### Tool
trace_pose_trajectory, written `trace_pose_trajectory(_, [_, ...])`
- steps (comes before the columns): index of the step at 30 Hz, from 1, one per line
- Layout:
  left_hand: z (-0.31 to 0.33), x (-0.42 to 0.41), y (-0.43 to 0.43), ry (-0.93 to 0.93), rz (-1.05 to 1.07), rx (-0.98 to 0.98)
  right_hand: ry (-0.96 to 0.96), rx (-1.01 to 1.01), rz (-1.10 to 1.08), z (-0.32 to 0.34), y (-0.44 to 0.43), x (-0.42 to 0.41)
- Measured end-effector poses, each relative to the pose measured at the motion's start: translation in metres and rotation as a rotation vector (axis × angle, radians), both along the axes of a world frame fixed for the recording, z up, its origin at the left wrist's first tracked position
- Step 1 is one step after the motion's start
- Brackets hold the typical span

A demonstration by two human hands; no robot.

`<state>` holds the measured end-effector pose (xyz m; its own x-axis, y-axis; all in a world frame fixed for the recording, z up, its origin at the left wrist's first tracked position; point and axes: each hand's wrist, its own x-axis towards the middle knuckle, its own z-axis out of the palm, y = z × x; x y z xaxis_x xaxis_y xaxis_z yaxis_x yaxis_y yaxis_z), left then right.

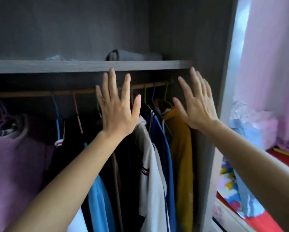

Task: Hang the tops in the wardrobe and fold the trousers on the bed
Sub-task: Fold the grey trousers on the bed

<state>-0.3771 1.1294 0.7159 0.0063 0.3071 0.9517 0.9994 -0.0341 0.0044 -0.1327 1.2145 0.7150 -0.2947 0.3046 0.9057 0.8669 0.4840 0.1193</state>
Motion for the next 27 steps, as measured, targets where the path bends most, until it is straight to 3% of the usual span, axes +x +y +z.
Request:
trace_pose_trajectory(5, [-0.053, 0.097, -0.006, -0.037, -0.073, -0.261, -0.058, -0.123, -0.12, -0.062, -0.041, 0.109])
trace_pose_trajectory(13, [-0.118, 0.349, -0.024, -0.078, -0.356, -0.376, -0.096, -0.309, -0.446, -0.124, -0.153, 0.393])
trace_pose_trajectory(21, [-0.187, 0.643, -0.054, 0.148, -0.76, -0.582, 0.041, -0.533, -0.889, -0.201, -0.298, 0.648])
trace_pose_trajectory(27, [-0.256, 0.806, -0.074, 0.343, -0.962, -0.722, 0.192, -0.763, -1.192, -0.276, -0.382, 0.772])
